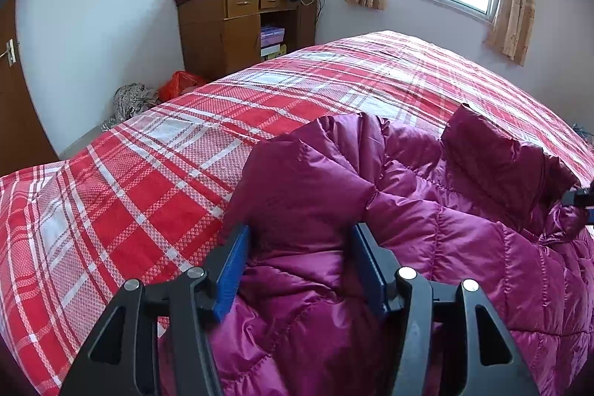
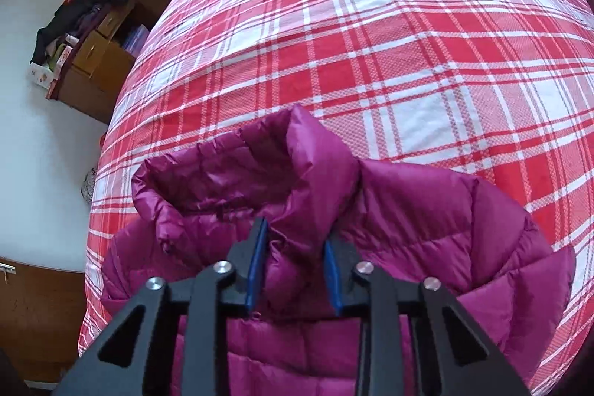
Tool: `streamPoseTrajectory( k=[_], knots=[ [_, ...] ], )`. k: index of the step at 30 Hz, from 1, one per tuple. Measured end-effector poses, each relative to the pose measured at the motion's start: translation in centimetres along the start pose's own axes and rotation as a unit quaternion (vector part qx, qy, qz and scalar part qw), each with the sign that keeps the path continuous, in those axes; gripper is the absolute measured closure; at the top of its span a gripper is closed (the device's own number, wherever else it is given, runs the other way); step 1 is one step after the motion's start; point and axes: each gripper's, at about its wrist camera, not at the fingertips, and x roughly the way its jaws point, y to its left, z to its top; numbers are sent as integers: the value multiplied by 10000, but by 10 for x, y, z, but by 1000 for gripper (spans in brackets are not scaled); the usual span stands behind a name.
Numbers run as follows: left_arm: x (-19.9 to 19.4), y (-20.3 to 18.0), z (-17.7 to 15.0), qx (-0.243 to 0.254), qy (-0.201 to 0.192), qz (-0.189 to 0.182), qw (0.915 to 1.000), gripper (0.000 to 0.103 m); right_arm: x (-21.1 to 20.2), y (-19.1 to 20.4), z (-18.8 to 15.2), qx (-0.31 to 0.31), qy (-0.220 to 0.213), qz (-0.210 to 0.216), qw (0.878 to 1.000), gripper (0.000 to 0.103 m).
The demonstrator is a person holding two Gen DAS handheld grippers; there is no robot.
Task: Fold large clothes
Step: 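Grasp the jacket hem with the right tool while the left tool grasps the hem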
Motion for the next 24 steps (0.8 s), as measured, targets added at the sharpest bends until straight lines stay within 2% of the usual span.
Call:
streamPoseTrajectory(
  k=[5,7,9,11,12,13,16,18,20,21,22,24],
  knots=[
    [0,-1,-1,12,26,9,10000,45,5,-36,-17,23,-30,-200,9998,81],
    [0,-1,-1,15,39,7,10000,44,12,-55,-24,233,-85,104,9996,84],
    [1,-2,-1,37,59,20,10000,44,11,-63,-28,229,-373,367,9984,87],
    [0,-2,0,65,75,-5,10000,44,11,-62,-38,-64,-872,383,9954,88],
    [-2,-2,2,80,73,-73,9999,44,12,-57,-48,-456,-1280,257,9904,88],
    [-6,-1,4,98,58,-162,9998,44,12,-49,-59,-839,-1609,43,9834,87],
    [-25,-5,24,46,-88,-767,9970,44,10,-35,-64,-1071,-1767,-352,9778,85],
    [-39,-17,48,40,-194,-1250,9920,42,10,-37,-63,-1051,-1782,-316,9779,84],
    [-44,-40,75,202,-193,-1630,9862,31,11,-40,-61,-995,-1788,-223,9786,84],
    [-41,-53,84,322,-103,-1761,9838,22,12,-40,-60,-979,-1794,-198,9787,84],
    [-35,-67,93,456,10,-1851,9817,22,12,-40,-59,-975,-1801,-186,9786,84],
    [-20,-97,104,699,149,-1721,9825,22,12,-42,-59,-966,-1806,-164,9787,84]
  ],
)
